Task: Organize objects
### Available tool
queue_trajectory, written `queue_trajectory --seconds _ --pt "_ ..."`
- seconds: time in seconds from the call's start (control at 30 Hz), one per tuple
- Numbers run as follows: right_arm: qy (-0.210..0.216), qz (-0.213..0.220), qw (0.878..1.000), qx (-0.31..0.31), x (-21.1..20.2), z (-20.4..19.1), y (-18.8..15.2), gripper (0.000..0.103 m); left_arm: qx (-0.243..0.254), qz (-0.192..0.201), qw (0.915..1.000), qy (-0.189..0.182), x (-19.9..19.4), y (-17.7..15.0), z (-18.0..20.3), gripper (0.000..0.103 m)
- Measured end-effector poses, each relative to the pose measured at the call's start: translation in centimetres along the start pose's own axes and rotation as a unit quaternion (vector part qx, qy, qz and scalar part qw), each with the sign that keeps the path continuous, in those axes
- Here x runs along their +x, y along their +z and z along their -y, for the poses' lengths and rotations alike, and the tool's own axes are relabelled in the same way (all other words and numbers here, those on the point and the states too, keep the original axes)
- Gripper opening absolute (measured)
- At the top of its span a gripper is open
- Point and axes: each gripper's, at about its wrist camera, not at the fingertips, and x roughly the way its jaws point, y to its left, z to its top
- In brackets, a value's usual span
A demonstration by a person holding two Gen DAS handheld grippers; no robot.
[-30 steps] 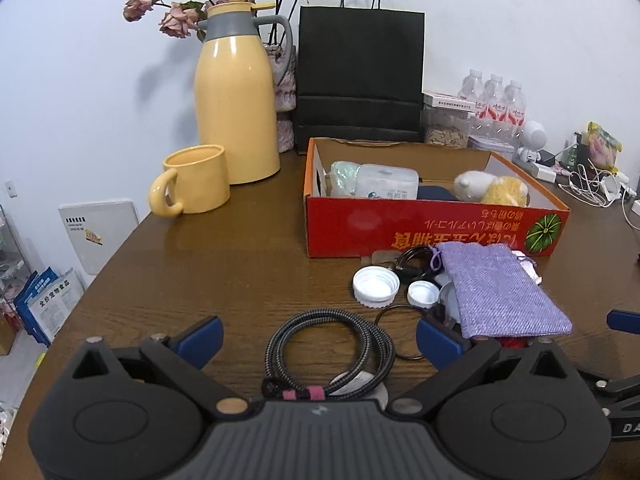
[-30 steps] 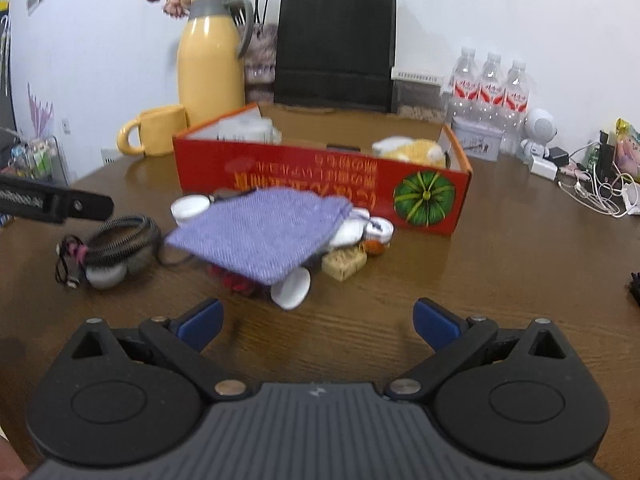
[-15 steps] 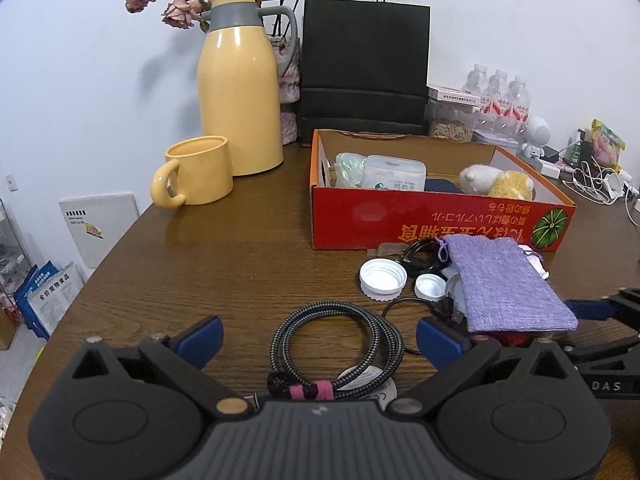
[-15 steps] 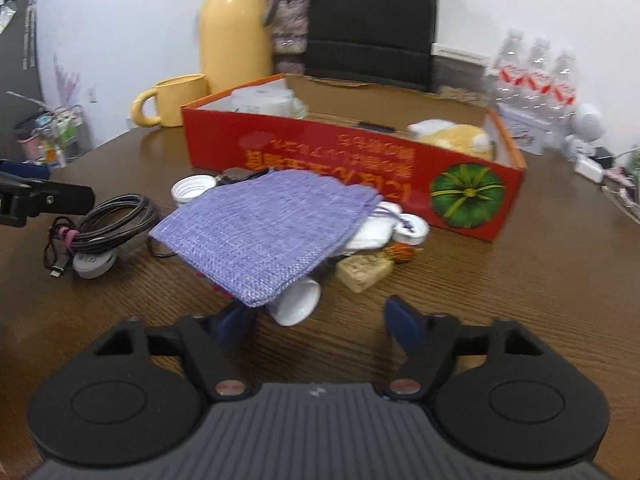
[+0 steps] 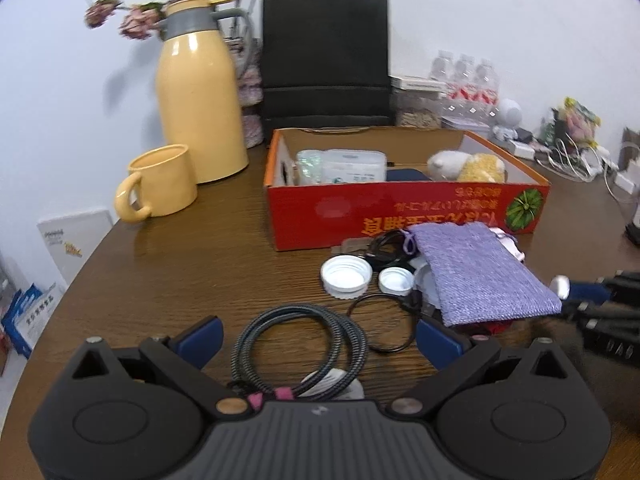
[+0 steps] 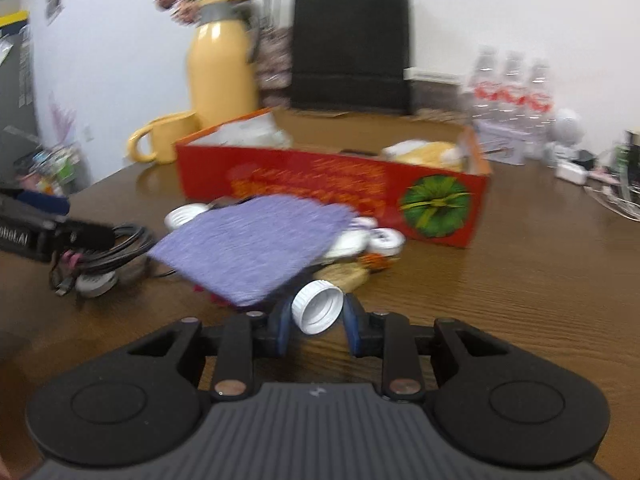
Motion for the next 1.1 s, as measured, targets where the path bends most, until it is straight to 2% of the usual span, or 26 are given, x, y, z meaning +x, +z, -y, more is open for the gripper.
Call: queue_trajectory --seconds 0.23,0.37,0.6,0.63,0.67,0.8,0.9,0.93,1.1 --pt "-0.025 0.006 0.999 0.041 -0.6 1.9 -0.3 0.027 0.068 -0.019 0.9975 -0.013 2.5 0.7 2.6 0.102" --pt "-0.028 0.006 0.999 0.044 -0.4 1.9 -0.3 0.027 0.091 -0.026 0.9953 -0.018 4.2 1.3 3.3 0.097" --pt "-0.025 0.006 0.998 0.061 -0.4 2.5 -0.4 0.028 0.070 -0.035 0.9965 -0.030 5.7 1.5 3.7 0.080" --pt "-0.024 0.005 0.998 0.061 -0.4 2.5 -0.4 0.028 0.068 -0.030 0.9968 -0.029 5.7 1.5 3.8 0.074" --pt "-0.023 0.005 0.998 0.061 -0.4 2.5 -0.4 0.028 0.064 -0.030 0.9969 -0.034 5.7 1.5 3.9 0.064" --pt "-0.019 0.005 0.998 0.063 -0.4 2.5 -0.4 0.028 0.054 -0.032 0.9966 -0.054 6.0 1.4 4.3 0.052" --pt "-0.017 0.005 0.998 0.064 -0.5 2.6 -0.4 0.028 0.053 -0.030 0.9957 -0.070 5.9 1.2 4.8 0.024" --pt "-0.016 0.006 0.998 0.065 -0.5 2.6 -0.4 0.028 0.052 -0.027 0.9955 -0.074 5.7 1.2 4.9 0.021" --pt "-0.013 0.007 0.998 0.066 -0.5 2.6 -0.5 0.028 0.044 -0.017 0.9970 -0.062 5.2 0.5 5.1 0.020"
